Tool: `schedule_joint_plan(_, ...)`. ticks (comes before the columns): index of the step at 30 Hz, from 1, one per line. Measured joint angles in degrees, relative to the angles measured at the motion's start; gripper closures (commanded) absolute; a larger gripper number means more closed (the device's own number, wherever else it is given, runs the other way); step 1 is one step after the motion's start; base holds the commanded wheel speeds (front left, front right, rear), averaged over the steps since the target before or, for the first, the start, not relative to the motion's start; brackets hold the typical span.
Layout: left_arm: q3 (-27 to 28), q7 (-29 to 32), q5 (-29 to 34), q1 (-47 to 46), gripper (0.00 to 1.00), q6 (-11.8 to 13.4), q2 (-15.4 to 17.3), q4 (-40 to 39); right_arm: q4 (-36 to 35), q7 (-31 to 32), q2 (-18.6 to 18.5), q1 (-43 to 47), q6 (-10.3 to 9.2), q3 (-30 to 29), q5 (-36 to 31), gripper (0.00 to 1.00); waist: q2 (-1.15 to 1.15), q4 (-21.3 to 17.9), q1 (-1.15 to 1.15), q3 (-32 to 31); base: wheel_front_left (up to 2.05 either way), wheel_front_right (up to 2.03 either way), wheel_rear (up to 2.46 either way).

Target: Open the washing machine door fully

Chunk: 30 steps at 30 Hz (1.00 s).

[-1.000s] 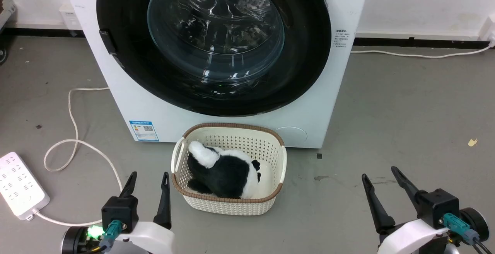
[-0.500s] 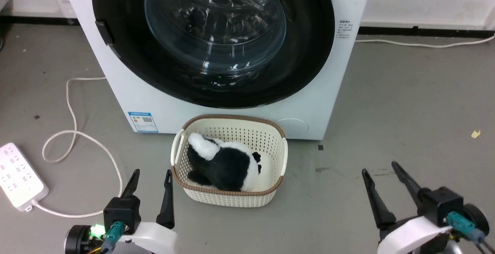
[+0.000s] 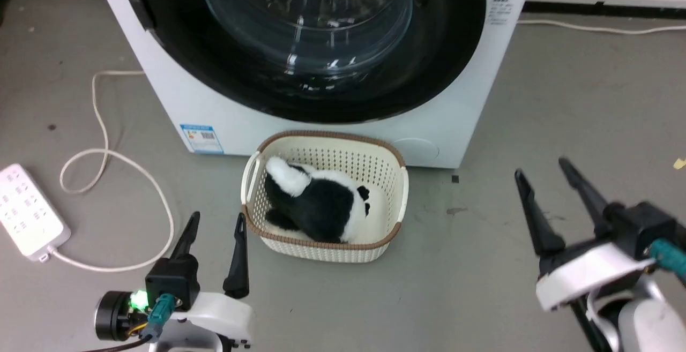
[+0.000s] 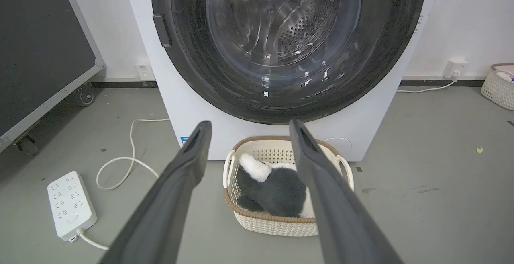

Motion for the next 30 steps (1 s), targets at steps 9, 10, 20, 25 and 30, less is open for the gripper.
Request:
schedule_joint_plan(9, -1.0, -1.2, -0.4, -1.8, 0.0, 0.4, 0.0, -0.6, 0.4, 1.4, -0.7, -7.0, -0.01, -0.8, 4.2, 0.92, 0.0, 1.3, 0.0, 2.8, 0.0, 0.0, 0.0)
schedule_joint_plan(10, -1.2, -1.3, -0.6, -2.0, 0.0, 0.6, 0.0, -0.7, 0.6, 1.6, -0.7, -7.9, 0.0, -1.0, 4.8, 1.0, 0.0, 1.4, 0.0, 3.1, 0.0, 0.0, 0.0)
schedule_joint_plan(20, -2.2, -2.5, -1.1, -3.4, 0.0, 1.0, 0.0, -1.2, 4.2, 4.3, -0.3, -17.0, -0.01, -4.6, 10.4, 1.0, 0.0, 2.9, 0.0, 6.2, 0.0, 0.0, 0.0)
schedule_joint_plan(25, -3.2, -3.0, -1.7, -4.3, 0.0, 1.2, 0.0, -1.3, 8.5, 6.4, 0.9, -22.8, -0.01, -8.9, 14.8, 1.0, 0.0, 3.9, 0.0, 7.7, 0.0, 0.0, 0.0)
schedule_joint_plan(30, -3.8, -3.6, -2.1, -4.4, 0.0, 1.7, 0.0, -1.3, 13.1, 8.7, 1.0, -28.3, -0.03, -11.8, 17.9, 1.0, 0.0, 4.9, 0.0, 9.0, 0.0, 0.0, 0.0)
